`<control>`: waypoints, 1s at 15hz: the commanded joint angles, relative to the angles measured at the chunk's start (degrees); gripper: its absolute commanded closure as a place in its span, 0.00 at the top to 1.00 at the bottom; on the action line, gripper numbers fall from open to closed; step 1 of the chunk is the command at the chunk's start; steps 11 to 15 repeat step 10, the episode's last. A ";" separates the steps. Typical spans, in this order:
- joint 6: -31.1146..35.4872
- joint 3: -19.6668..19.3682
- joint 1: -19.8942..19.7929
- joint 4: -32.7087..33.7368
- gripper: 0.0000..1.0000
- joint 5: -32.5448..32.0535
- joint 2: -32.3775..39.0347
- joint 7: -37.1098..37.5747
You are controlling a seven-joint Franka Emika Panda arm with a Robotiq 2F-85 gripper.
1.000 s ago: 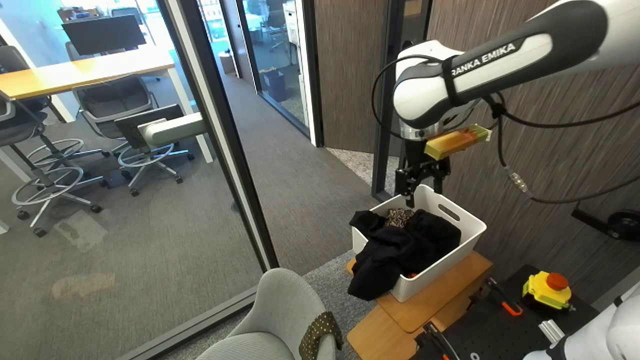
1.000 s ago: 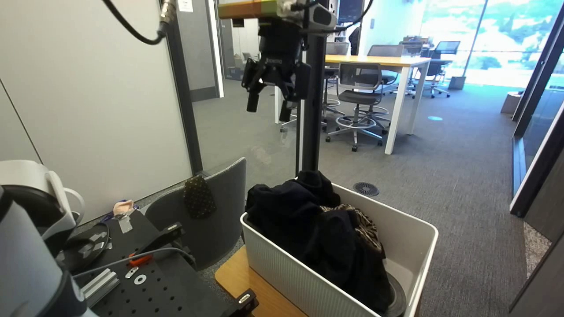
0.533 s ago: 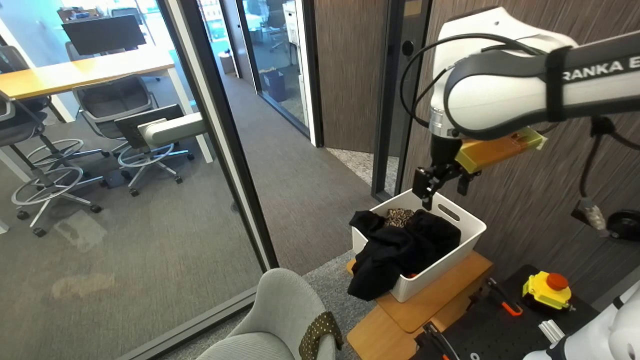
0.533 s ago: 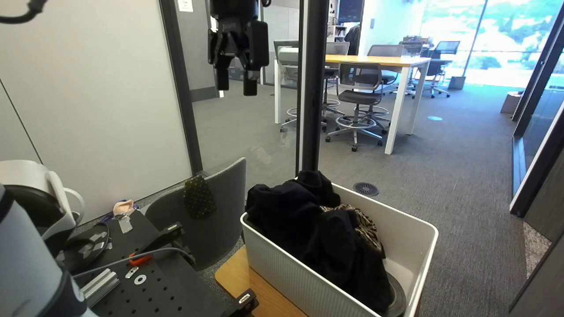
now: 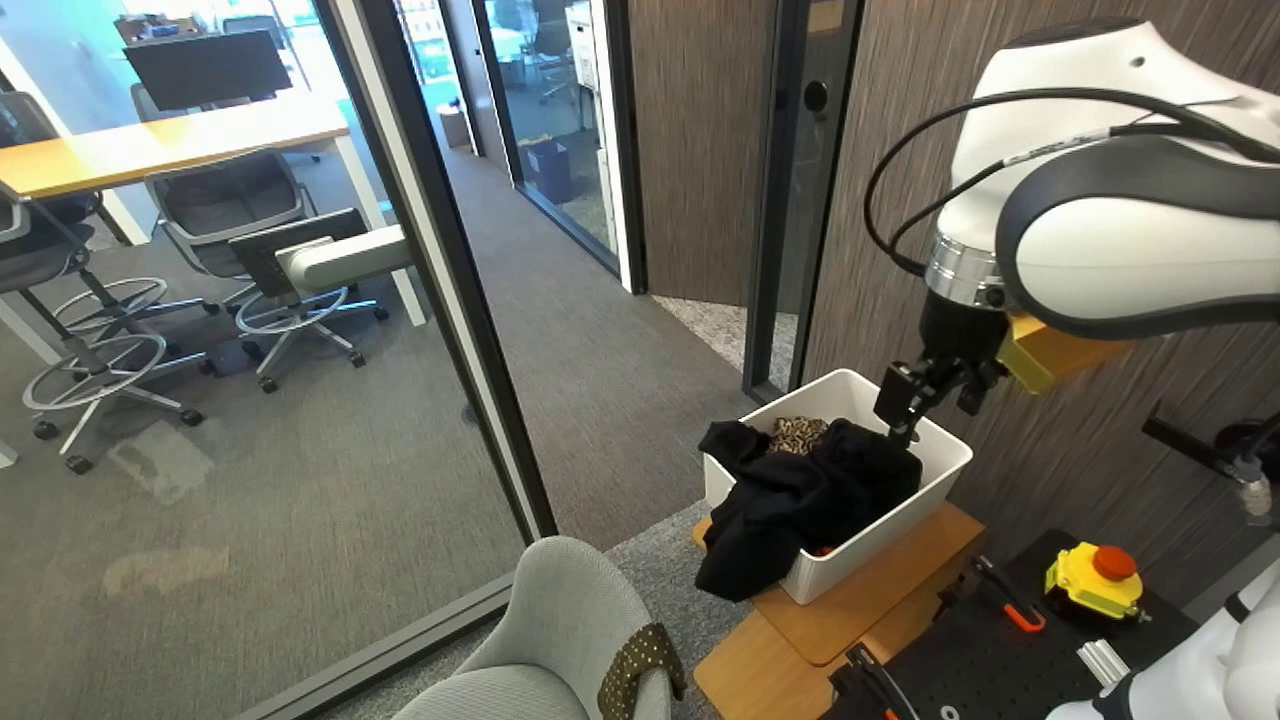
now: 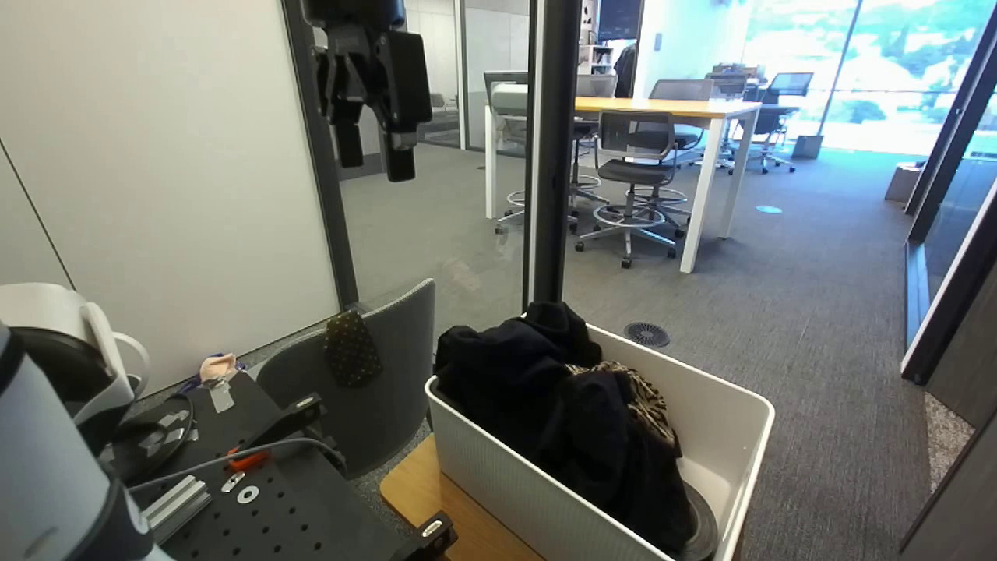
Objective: Pick up the animal print cloth from the chair and put it in the box
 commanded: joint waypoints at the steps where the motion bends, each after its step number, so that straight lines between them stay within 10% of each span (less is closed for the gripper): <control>1: -0.53 -1.41 0.32 0.11 1.00 1.24 -2.74 -2.62; 15: -0.15 -0.90 -0.58 0.11 1.00 0.33 -1.76 -2.00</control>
